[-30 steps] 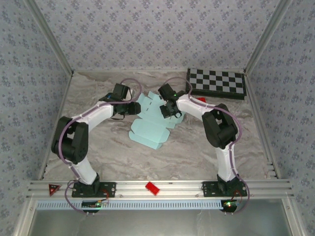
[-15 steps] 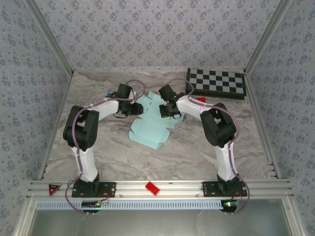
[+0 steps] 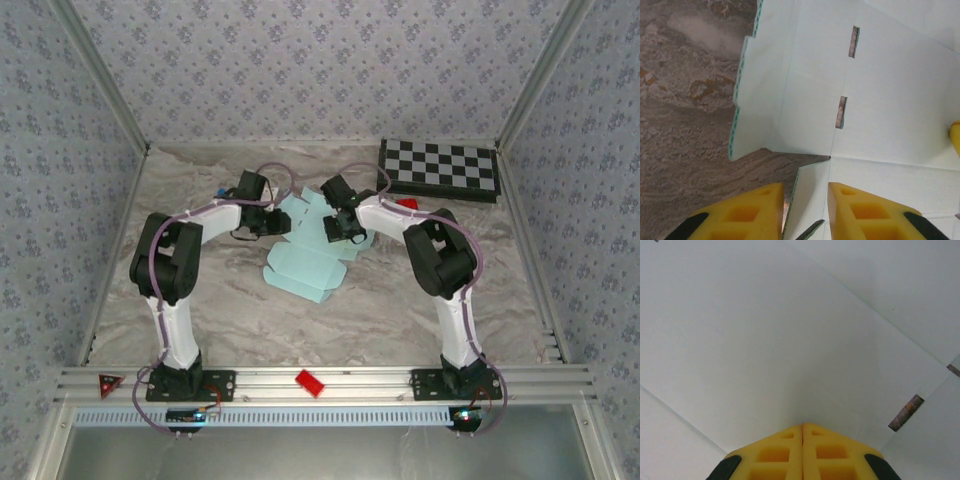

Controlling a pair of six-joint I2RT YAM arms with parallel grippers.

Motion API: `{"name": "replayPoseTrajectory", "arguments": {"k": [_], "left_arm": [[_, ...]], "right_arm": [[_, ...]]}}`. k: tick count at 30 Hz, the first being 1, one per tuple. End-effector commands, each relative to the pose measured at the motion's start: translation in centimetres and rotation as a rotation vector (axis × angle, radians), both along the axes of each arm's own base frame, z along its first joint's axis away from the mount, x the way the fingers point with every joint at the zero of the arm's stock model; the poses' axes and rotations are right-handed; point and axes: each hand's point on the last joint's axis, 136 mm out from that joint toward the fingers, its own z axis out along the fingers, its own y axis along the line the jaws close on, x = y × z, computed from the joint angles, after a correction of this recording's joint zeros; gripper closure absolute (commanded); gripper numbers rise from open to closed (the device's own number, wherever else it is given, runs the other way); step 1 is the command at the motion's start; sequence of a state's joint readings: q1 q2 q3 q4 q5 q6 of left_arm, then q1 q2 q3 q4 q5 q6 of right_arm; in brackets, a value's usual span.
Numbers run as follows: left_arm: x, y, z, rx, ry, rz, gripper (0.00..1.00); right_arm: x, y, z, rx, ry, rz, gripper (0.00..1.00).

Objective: Fold the paper box

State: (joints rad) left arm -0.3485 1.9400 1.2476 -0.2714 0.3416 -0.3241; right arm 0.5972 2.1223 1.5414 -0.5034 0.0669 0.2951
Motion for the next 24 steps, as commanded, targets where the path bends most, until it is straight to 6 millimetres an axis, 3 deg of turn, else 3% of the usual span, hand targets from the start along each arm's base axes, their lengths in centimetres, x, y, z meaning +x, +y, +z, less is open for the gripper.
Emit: {"name": "replayPoseTrajectory", "arguments": {"k": [1, 10, 24], "left_arm": [[-1.0, -0.1, 1.7, -0.035, -0.018, -0.006, 0.74], [-3.1, -0.2, 2.6, -0.073, -0.063, -0.007, 0.74], [-4.1, -3.3, 1.7, -0.071, -0.032, -0.088, 0.65]], "right_arm": [[-1.2, 0.5, -1.8, -0.061, 0.045, 0.051, 0.93], [-1.8, 1.6, -1.9, -0.046, 0.042, 0.085, 0.93], [-2.5, 1.6, -2.1, -0.02, 0.059, 0.031, 0.94]]}}
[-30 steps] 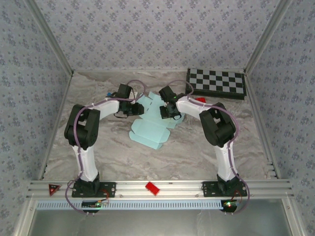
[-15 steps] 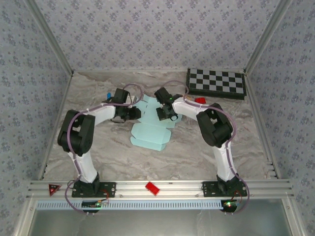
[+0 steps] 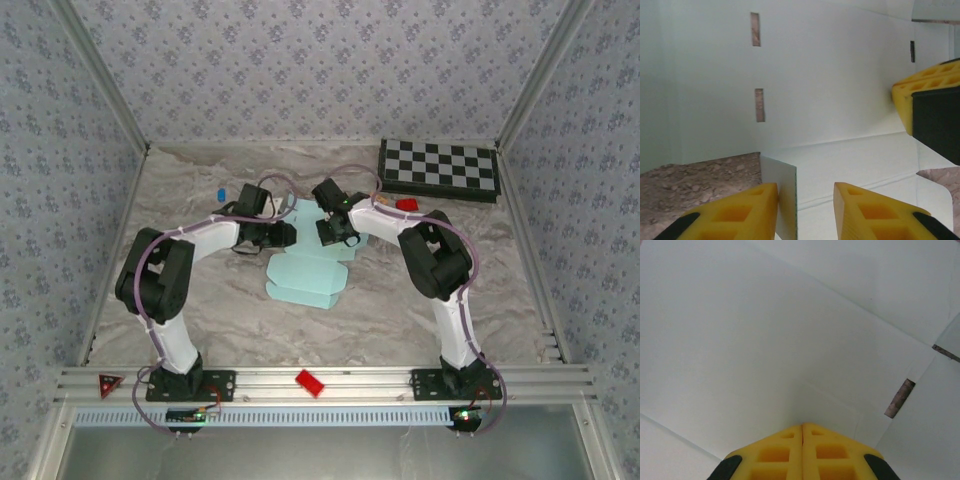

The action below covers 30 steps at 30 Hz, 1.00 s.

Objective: Fold the paper box

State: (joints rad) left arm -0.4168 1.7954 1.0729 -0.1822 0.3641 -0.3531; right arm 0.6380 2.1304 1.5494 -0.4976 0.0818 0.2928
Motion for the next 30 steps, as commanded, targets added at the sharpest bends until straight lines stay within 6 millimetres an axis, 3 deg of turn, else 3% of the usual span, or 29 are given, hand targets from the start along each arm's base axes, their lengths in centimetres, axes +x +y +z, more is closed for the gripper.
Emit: {"name": "replayPoseTrajectory", "arguments": {"k": [1, 7, 12, 17, 22, 27, 30], "left_arm": [[0.2, -1.5, 0.2, -0.016, 0.003, -0.036, 0.65], [-0.1, -1.8, -1.4, 0.013, 0.033, -0.032, 0.63], [0.0, -1.7, -1.6, 0.027, 0.032, -0.023, 0.63], [0.8, -0.6, 0.2, 0.071, -0.03, 0.017, 0.62], [1.0, 1.6, 3.6, 0.121, -0.142, 0.118, 0.59], [-0.7, 1.9, 4.6, 0.13, -0.144, 0.131, 0.61], [-2.3, 0.8, 4.7, 0.113, -0.131, 0.11, 0.73]], "right_arm": [[-1.8, -0.1, -2.1, -0.011, 0.074, -0.009, 0.94], [-2.0, -0.1, -2.0, 0.01, 0.08, -0.031, 0.94], [-2.0, -0.1, -1.7, 0.031, 0.077, -0.043, 0.94], [-2.1, -0.5, -1.3, 0.041, 0.074, -0.076, 0.94], [-2.1, -1.3, -0.8, 0.069, 0.051, -0.157, 0.94], [-2.3, -1.8, -0.3, 0.115, 0.028, -0.233, 0.94], [-2.2, -1.8, 0.2, 0.15, 0.001, -0.253, 0.93]]}}
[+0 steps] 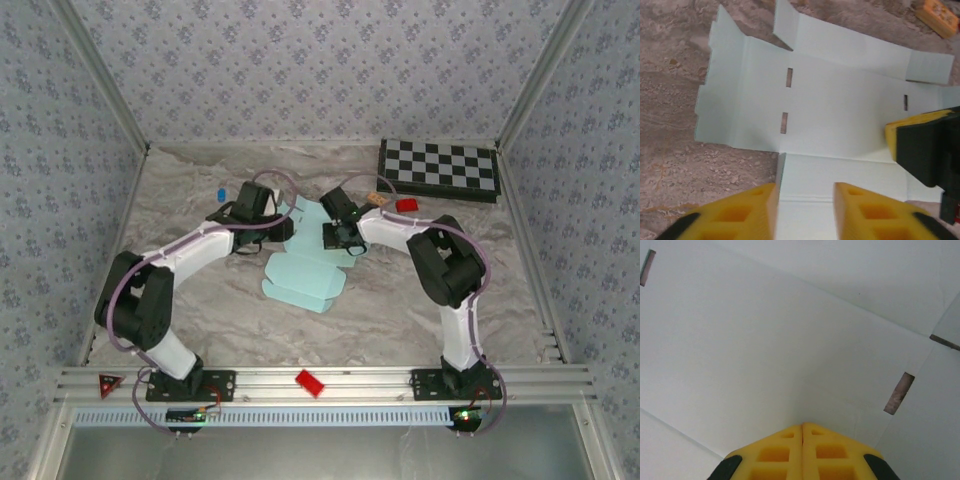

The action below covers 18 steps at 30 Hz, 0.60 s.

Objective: Fold the paper box

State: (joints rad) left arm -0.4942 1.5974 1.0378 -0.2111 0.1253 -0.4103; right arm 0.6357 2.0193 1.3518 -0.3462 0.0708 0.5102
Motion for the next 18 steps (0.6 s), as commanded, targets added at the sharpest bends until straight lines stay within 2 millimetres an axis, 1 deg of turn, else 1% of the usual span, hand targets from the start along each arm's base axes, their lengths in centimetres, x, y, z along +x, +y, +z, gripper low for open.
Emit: {"name": "replayPoseTrajectory", "arguments": {"k": [1, 4, 8, 11, 13, 15, 18], "left_arm": [[-2.4, -0.6, -1.1, 0.011, 0.056, -0.007, 0.78], [-3.3, -2.1, -1.6, -0.021, 0.074, -0.026, 0.91], [-3.7, -3.0, -3.0, -0.037, 0.11, -0.019, 0.99], [-3.8, -3.3, -4.0, -0.032, 0.133, -0.016, 1.0], [-3.8, -3.4, -4.8, -0.012, 0.142, -0.025, 1.0], [-3.9, -3.2, -5.5, 0.017, 0.152, -0.028, 1.0], [-3.9, -3.4, -6.2, 0.024, 0.165, -0.044, 1.0]], "right_arm": [[-0.6, -0.6, 0.4, 0.033, -0.002, -0.058, 0.93], [-0.7, -0.4, 1.5, 0.059, -0.03, -0.058, 0.91], [-0.5, -0.6, 3.3, 0.066, -0.067, -0.064, 0.89], [-0.6, -0.9, 4.2, 0.058, -0.068, -0.034, 0.86], [-0.1, -1.3, 4.8, 0.043, -0.081, -0.014, 0.83], [0.4, -1.8, 5.1, 0.031, -0.083, 0.001, 0.82], [1.5, -2.3, 5.7, 0.028, -0.086, 0.052, 0.79]]}}
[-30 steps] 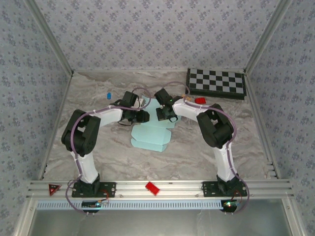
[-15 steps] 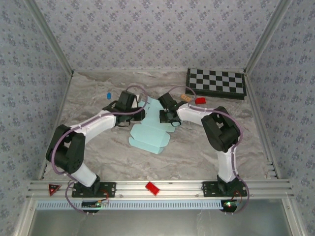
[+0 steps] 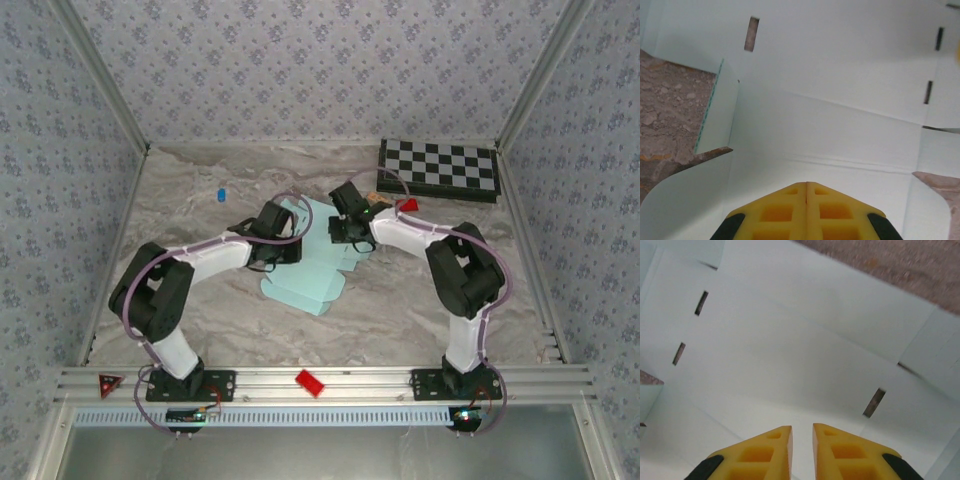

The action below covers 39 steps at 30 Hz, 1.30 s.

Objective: Fold the paper box

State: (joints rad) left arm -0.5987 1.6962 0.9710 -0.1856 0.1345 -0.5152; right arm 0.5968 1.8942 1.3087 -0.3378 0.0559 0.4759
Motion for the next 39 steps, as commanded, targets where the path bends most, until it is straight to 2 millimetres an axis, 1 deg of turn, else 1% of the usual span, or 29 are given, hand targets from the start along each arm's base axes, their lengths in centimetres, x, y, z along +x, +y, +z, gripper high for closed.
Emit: {"name": "replayPoseTrajectory", "arguments": {"k": [1, 3, 5, 7, 9, 12, 17, 20, 25, 28, 30, 31, 33, 35, 39], "left_arm": [[0.0, -0.8, -0.4, -0.005, 0.004, -0.029, 1.0], [0.0, -1.2, -0.7, -0.018, 0.01, -0.039, 1.0], [0.0, -1.2, -1.0, -0.025, 0.011, -0.037, 1.0], [0.0, -1.2, -1.3, -0.028, 0.012, -0.034, 1.0], [-0.1, -1.1, -1.7, -0.023, 0.013, -0.029, 1.0], [-0.2, -1.2, -2.1, -0.027, 0.011, -0.032, 1.0], [0.5, -1.9, -1.7, -0.055, -0.007, -0.047, 1.0], [0.8, -2.3, -1.8, -0.058, -0.007, -0.056, 1.0], [0.6, -2.3, -3.1, -0.039, 0.032, -0.057, 1.0], [-0.1, -1.9, -3.8, -0.015, 0.051, -0.056, 1.0], [-0.7, -1.4, -4.2, 0.005, 0.06, -0.056, 1.0], [-0.9, -1.1, -4.5, 0.014, 0.064, -0.052, 1.0], [-1.5, -0.8, -4.9, 0.024, 0.073, -0.053, 1.0], [-2.2, -0.4, -5.5, 0.034, 0.085, -0.049, 1.0], [-2.7, 0.2, -6.0, 0.041, 0.092, -0.037, 1.0]], "right_arm": [[1.3, -0.8, 1.6, -0.022, -0.014, 0.077, 0.78], [2.2, -1.1, 2.0, -0.03, -0.023, 0.114, 0.76], [3.0, -1.1, 2.2, -0.023, -0.024, 0.158, 0.72], [4.1, -1.9, 2.2, -0.039, -0.026, 0.172, 0.68], [5.0, -2.1, 2.3, -0.052, -0.038, 0.206, 0.63], [6.3, -2.5, 2.3, -0.066, -0.044, 0.233, 0.59], [7.8, -2.8, 1.6, -0.085, -0.045, 0.305, 0.52], [8.2, -2.7, 1.0, -0.085, -0.043, 0.363, 0.49], [8.2, -2.0, 0.0, -0.069, -0.043, 0.485, 0.46], [8.3, -1.8, -0.5, -0.051, -0.023, 0.526, 0.43], [8.8, -2.0, -0.7, -0.045, -0.018, 0.543, 0.43], [8.7, -2.4, -1.0, -0.037, 0.008, 0.55, 0.42], [9.1, -2.7, -1.3, -0.031, 0.018, 0.56, 0.41], [9.1, -2.7, -1.5, -0.009, 0.035, 0.58, 0.41], [9.0, -2.3, -1.6, 0.036, 0.089, 0.604, 0.4]]}}
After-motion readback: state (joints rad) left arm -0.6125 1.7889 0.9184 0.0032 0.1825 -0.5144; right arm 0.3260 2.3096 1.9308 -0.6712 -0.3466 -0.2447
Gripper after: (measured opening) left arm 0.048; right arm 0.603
